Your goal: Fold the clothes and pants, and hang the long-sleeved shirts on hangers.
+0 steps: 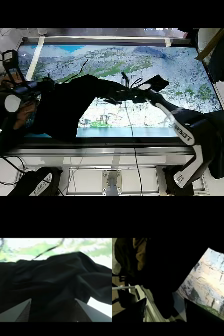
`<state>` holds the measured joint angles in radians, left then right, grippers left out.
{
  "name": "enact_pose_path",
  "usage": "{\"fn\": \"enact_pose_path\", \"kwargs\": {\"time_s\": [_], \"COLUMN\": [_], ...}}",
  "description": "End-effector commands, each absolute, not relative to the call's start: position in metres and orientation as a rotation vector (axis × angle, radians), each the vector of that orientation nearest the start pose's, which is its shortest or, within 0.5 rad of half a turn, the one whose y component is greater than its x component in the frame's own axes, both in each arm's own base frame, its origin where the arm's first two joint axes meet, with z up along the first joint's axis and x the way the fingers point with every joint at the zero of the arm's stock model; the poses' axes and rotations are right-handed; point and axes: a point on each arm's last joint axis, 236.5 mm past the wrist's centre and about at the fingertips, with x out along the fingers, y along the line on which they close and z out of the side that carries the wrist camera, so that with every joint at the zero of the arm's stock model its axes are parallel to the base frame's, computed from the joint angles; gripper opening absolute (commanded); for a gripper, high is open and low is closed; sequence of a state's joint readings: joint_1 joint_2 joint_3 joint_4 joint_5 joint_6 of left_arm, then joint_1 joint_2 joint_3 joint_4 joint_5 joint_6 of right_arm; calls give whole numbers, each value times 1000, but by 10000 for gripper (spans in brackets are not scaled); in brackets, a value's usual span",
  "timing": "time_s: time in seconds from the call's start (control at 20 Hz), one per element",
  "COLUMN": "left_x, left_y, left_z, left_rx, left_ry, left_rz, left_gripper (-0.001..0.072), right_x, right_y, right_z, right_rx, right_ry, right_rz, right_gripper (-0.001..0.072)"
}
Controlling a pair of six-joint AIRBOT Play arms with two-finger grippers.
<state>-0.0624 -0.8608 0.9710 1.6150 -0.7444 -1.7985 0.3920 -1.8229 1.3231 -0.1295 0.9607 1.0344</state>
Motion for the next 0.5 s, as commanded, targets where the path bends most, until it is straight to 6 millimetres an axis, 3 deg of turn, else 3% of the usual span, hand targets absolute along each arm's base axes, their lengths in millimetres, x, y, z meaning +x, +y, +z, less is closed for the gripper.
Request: {"fn": "enact_pose_path", "kwargs": {"time_s": [0.0, 0.25, 0.35, 0.45], "left_x": [386, 383, 381, 380], "left_y": [1, 2, 2, 2], "left_z": [147, 141, 140, 139], "left_rx": [-180, -179, -179, -179], "left_ry": [649, 676, 683, 691], "left_rz": [83, 86, 88, 89], "left_gripper": [587, 587, 588, 588], "right_x": [397, 378, 383, 391], "right_y": [432, 462, 467, 470], "right_z": [-45, -78, -81, -84], "right_rx": [947, 858, 858, 887], "right_ry": [1296, 1446, 1435, 1436], "right_rz": [917, 827, 798, 762], "right_gripper": [549, 547, 502, 501]}}
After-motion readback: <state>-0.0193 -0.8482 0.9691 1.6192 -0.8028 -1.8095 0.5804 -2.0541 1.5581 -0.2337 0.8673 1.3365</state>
